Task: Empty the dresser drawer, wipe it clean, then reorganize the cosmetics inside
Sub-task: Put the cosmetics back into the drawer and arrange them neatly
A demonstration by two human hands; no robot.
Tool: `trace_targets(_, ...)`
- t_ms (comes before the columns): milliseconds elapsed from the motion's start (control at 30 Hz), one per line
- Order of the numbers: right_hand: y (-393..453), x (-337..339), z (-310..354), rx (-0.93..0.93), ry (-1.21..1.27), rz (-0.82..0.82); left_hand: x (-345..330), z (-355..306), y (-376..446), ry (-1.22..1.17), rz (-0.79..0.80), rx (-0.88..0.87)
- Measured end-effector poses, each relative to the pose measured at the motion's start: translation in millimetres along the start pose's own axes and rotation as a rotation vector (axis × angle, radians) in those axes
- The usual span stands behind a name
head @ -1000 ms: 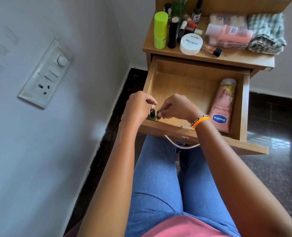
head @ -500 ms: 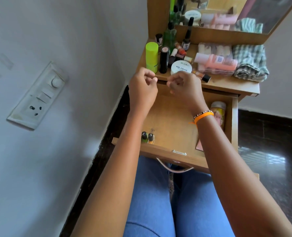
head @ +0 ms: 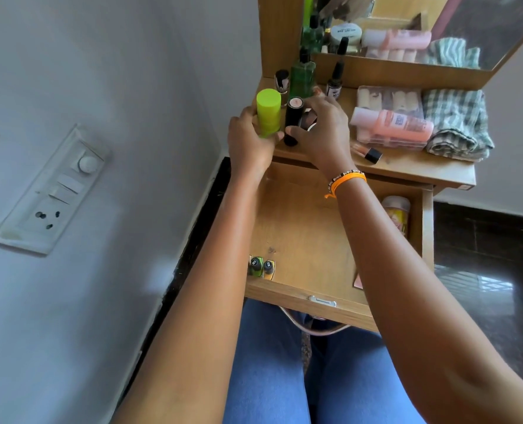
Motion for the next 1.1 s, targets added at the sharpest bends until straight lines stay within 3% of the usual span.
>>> trace_targets(267,-33,11,7,0.085,0.122,0.033,19,8,-23,-0.002,-0.001,-0.093)
trace_targets(467,-86,-1,-12,0.02,0.161,0.237,24,34,-62,-0.039,0.142,-0.037)
trace_targets(700,-104,-34,-49,-0.187,0.139,0.363,2,41,-72,0.326,0.195,0.027)
trace_targets(1100,-81,-64,-73,-0.252,0.091,0.312,-37,37,-46,0.56,0.228,0.066)
Point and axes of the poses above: each hand's wrist, its own y-axis towards the middle knuckle, its own x-axis out of the back of the hand, z = x × y, the point moved 4 cm from there along y, towards the middle knuckle, and after that the axes turned 6 degrees about -y, right-handed, at the moved point
